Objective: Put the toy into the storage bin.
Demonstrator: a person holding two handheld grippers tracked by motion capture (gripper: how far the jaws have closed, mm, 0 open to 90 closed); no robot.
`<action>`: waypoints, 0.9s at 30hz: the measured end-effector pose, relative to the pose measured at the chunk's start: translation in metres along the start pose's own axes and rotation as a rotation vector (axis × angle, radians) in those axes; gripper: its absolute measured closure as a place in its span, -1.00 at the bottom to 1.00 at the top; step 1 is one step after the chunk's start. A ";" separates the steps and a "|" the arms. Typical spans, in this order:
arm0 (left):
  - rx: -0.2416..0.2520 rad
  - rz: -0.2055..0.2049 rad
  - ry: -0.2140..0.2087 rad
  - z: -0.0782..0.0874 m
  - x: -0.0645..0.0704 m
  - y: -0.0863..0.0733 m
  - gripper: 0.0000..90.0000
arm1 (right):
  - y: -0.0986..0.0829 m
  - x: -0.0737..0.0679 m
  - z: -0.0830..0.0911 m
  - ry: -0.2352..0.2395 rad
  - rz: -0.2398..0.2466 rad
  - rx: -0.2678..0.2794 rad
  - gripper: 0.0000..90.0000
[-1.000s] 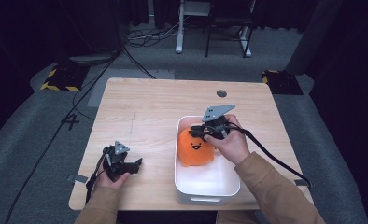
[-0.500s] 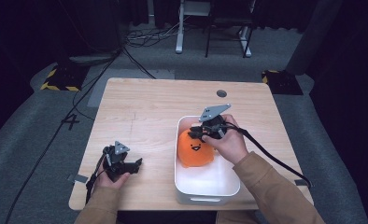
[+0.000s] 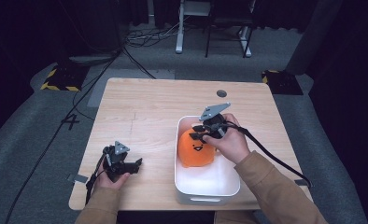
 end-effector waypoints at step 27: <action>0.000 0.000 0.000 0.000 0.000 0.000 -0.64 | 0.003 0.015 0.028 -0.049 -0.028 0.098 0.17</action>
Point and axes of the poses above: each handheld gripper's, and its own axes: z roughly backward along the jaws, y roughly out of its top, x roughly to its right, the point moved 6 cm from there along -z, roughly forward along the jaws, and after that the axes turned 6 degrees about x, right-handed, at the moved point
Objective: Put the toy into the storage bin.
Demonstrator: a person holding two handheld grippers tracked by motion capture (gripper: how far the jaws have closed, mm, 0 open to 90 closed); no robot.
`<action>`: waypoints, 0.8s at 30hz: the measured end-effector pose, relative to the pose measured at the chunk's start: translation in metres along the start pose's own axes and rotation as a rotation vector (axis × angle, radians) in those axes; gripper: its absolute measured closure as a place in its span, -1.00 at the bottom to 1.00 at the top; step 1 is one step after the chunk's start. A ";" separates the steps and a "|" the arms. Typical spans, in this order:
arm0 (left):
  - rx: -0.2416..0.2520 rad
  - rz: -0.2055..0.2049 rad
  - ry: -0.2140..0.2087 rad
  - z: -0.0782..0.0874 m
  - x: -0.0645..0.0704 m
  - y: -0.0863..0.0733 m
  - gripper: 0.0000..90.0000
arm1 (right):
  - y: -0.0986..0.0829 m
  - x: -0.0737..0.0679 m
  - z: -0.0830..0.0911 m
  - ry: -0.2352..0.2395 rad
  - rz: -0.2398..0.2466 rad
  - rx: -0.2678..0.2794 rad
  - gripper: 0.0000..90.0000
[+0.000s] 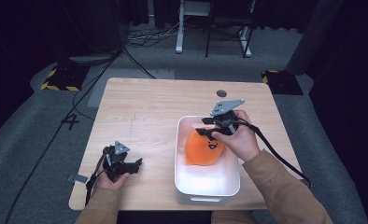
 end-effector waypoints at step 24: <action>0.003 -0.001 -0.006 -0.003 -0.001 0.002 -0.67 | -0.016 0.040 0.084 -0.188 -0.056 0.068 -0.02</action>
Point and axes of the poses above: each handheld gripper's, and its own axes: z roughly backward along the jaws, y roughly out of its top, x roughly to its right, the point moved 6 cm from there along -z, roughly forward along the jaws, and after that the axes turned 6 degrees about x, right-handed, at the moved point
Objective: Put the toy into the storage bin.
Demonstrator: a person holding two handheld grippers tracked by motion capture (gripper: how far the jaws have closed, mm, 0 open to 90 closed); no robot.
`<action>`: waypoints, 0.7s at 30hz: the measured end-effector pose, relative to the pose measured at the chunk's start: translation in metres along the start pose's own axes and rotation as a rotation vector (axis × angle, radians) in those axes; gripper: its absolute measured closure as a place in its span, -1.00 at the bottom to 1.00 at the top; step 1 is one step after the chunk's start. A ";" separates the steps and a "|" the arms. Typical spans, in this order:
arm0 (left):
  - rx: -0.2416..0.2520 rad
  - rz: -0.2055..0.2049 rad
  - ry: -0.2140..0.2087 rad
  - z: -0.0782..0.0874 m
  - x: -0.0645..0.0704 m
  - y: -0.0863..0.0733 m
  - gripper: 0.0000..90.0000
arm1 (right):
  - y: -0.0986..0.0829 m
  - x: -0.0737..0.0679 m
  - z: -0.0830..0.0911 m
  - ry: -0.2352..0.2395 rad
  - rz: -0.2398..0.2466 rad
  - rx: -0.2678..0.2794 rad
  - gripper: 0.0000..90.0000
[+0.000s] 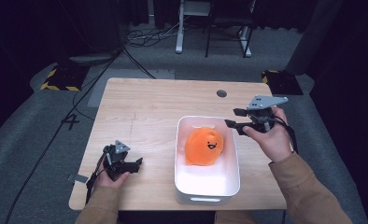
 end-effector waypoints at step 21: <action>-0.006 -0.031 -0.027 0.001 -0.006 -0.001 -0.67 | -0.063 0.047 0.039 -0.117 -0.126 -0.085 -0.36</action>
Point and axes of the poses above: each handheld gripper's, and its own axes: z roughly backward along the jaws, y roughly out of its top, x roughly to its right, the point moved 6 cm from there along -z, roughly forward along the jaws, and after that the axes turned 6 degrees about x, right-handed, at the moved point
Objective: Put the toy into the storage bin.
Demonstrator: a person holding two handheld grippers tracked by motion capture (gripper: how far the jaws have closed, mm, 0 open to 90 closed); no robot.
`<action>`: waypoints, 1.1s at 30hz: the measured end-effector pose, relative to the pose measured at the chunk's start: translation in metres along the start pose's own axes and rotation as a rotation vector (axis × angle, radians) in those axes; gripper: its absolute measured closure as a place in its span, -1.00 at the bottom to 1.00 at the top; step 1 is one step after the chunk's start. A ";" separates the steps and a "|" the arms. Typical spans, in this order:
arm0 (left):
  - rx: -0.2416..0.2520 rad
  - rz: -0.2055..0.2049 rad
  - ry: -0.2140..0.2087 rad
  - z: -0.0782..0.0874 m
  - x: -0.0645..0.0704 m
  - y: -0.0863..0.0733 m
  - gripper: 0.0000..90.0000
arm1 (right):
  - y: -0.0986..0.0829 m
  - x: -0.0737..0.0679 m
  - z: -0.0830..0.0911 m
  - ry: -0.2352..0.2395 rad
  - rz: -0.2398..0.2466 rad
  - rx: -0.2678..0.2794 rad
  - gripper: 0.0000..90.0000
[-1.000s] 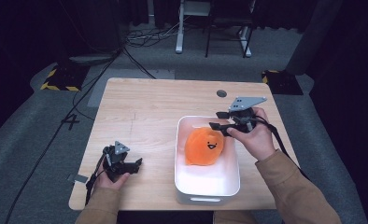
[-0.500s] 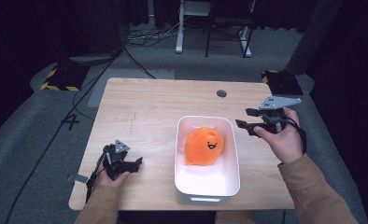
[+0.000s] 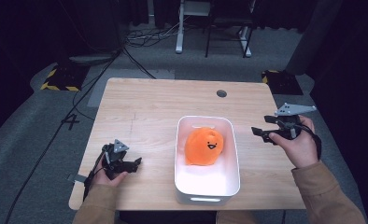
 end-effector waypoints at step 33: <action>0.007 -0.015 -0.015 0.004 -0.006 -0.003 -0.66 | -0.131 0.027 -0.021 -0.011 -0.128 -0.147 -0.49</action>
Point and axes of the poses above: each handheld gripper's, and its own axes: z roughly backward along the jaws, y roughly out of its top, x roughly to its right, the point moved 6 cm from there along -z, roughly forward along the jaws, and after that the axes turned 6 degrees about x, right-handed, at the moved point
